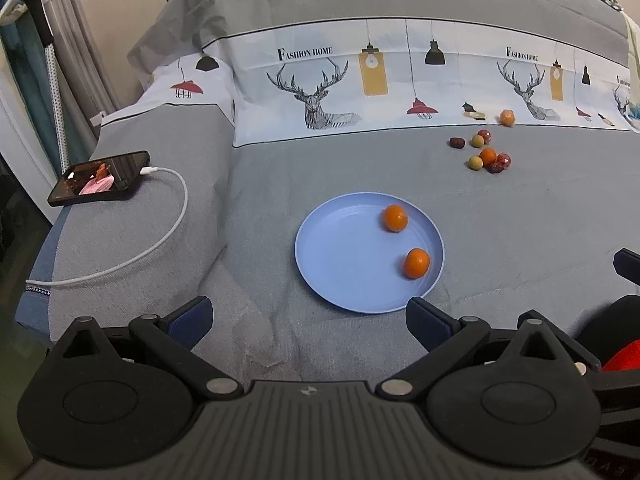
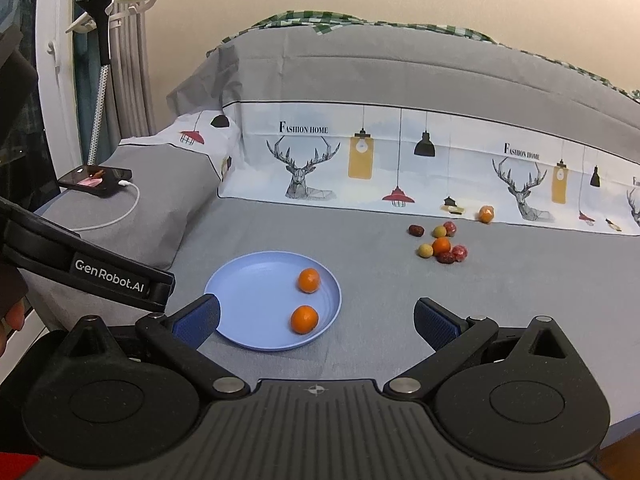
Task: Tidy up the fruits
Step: 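Grasp a yellow fruit with the left tool while the right tool grasps a red date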
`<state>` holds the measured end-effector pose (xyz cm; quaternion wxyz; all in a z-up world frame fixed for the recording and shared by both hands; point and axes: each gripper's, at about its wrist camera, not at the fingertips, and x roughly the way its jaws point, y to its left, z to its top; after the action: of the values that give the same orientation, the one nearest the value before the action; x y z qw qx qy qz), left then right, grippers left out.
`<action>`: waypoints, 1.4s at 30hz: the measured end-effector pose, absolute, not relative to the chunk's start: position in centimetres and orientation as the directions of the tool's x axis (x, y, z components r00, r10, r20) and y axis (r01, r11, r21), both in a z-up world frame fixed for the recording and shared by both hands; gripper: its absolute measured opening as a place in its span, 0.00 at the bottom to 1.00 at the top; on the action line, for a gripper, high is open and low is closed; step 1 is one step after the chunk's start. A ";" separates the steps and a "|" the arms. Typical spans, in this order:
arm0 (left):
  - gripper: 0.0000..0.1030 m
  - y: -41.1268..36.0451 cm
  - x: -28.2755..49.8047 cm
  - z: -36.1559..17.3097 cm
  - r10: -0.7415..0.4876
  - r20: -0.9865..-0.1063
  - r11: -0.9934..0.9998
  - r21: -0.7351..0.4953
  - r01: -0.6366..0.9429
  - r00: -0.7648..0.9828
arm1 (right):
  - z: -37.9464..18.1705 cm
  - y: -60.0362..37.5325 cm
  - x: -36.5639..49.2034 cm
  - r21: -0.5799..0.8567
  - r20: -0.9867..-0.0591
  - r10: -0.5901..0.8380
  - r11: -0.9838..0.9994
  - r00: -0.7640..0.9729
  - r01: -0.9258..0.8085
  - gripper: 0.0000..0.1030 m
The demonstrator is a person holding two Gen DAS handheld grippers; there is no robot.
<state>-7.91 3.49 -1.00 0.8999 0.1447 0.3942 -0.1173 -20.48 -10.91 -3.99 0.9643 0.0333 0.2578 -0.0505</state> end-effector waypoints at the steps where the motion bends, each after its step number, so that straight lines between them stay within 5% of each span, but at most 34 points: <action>1: 1.00 3.5 -7.8 -1.1 -0.096 -0.746 0.931 0.168 0.325 0.659 | -4.1 -10.9 -20.4 0.040 -0.505 -0.078 0.993 0.860 0.114 0.99; 25: 1.00 -1.4 -1.6 -4.1 -0.043 -0.816 0.910 0.206 0.359 0.577 | -8.7 -18.6 -14.8 0.085 -0.576 -0.201 0.949 0.792 0.303 0.99; 42: 1.00 -11.7 10.5 -7.4 0.004 -0.864 0.917 0.204 0.343 0.503 | -21.3 -33.7 6.1 0.087 -0.616 -0.382 0.836 0.689 0.542 0.99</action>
<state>10.51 -11.68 -7.40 0.8486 0.1779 0.4881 -0.1000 6.11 -33.68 -21.26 0.9094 0.1320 0.3019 -0.2540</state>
